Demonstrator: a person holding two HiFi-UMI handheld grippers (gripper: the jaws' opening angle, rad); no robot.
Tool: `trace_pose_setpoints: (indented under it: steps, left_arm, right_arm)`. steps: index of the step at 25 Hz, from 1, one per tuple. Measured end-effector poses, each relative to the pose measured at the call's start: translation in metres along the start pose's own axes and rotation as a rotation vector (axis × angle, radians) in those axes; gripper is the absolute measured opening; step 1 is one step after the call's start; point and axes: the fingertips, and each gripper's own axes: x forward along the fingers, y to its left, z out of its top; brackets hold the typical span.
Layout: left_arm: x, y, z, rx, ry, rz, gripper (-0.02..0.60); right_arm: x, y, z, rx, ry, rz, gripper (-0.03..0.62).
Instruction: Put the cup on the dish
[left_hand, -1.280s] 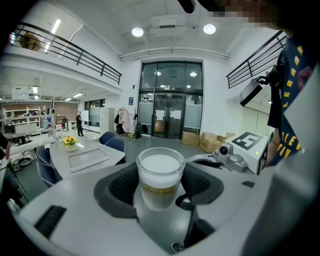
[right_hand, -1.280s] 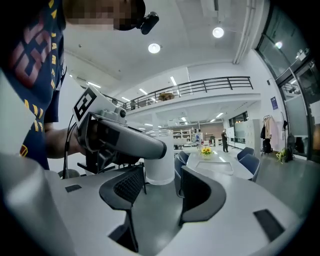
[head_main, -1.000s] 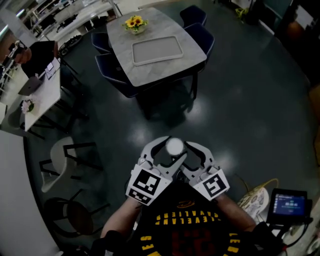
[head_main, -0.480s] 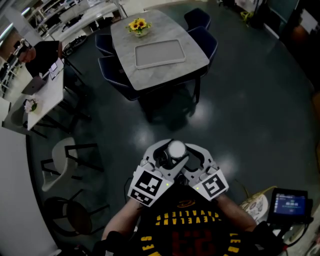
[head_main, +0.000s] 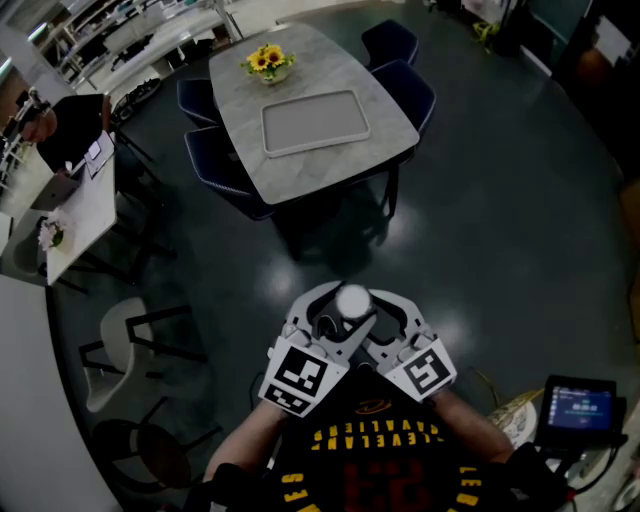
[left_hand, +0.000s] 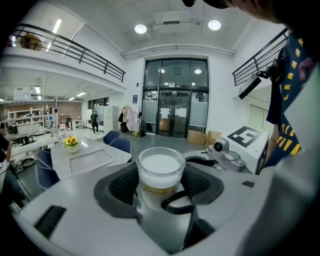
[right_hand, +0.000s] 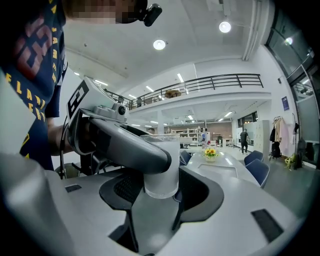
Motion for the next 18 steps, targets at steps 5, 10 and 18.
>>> trace_pose_setpoints:
  steps: [5, 10, 18]
  left_arm:
    - [0.012, 0.047, 0.007, 0.038, 0.006, 0.011, 0.265]
    - [0.018, 0.092, 0.01, 0.038, 0.0, -0.01, 0.265]
    - [0.023, 0.148, 0.01, 0.031, -0.012, -0.038, 0.265]
  right_arm:
    - [0.045, -0.025, 0.008, 0.001, 0.005, -0.012, 0.218]
    - [0.087, -0.041, 0.012, 0.001, 0.023, -0.025, 0.218]
    - [0.141, -0.058, 0.015, 0.003, 0.054, -0.05, 0.218]
